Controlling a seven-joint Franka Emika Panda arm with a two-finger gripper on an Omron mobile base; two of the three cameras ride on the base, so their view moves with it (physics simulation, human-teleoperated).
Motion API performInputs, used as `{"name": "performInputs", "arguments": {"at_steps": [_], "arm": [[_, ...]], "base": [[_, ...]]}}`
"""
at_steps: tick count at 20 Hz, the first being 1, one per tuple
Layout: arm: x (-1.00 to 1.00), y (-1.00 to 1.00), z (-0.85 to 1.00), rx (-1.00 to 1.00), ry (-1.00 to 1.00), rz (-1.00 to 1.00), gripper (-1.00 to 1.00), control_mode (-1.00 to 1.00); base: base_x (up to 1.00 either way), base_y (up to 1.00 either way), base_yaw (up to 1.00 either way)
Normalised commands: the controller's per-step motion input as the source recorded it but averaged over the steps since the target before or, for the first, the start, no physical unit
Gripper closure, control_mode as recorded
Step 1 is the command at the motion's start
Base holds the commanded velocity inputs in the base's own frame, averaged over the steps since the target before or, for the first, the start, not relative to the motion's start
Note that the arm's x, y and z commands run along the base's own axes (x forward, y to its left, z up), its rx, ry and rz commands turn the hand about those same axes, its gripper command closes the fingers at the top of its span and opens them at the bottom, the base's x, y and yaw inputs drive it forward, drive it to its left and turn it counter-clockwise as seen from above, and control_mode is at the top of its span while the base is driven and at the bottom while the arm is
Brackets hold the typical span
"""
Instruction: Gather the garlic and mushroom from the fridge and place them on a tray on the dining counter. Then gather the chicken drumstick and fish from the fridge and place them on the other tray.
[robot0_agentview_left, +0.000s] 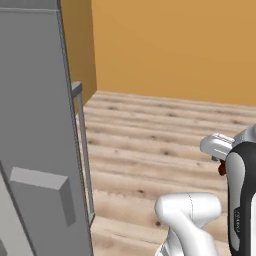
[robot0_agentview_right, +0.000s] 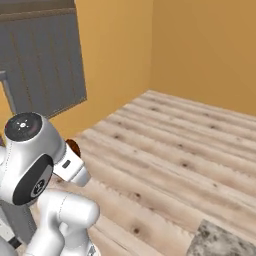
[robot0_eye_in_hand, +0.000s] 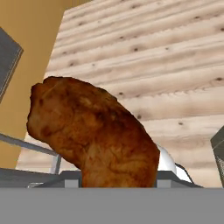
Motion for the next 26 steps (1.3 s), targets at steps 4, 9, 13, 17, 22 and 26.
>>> {"name": "performInputs", "arguments": {"at_steps": [4, 9, 13, 17, 22, 26], "arm": [[0.00, 0.00, 0.00, 0.00, 0.00, 0.00, 1.00, 1.00], [0.00, 0.00, 0.00, 0.00, 0.00, 0.00, 1.00, 1.00], [0.00, 0.00, 0.00, 0.00, 0.00, 0.00, 1.00, 1.00], [0.00, 0.00, 0.00, 0.00, 0.00, 0.00, 1.00, 1.00], [0.00, 0.00, 0.00, 0.00, 0.00, 0.00, 1.00, 1.00], [0.00, 0.00, 0.00, 0.00, 0.00, 0.00, 1.00, 1.00]], "base": [[0.55, -0.06, -0.41], [0.63, -0.10, -0.41], [0.80, -0.08, -0.42], [0.78, -0.06, -0.41], [0.83, 0.00, -0.44], [0.88, 0.00, -0.47]]}}
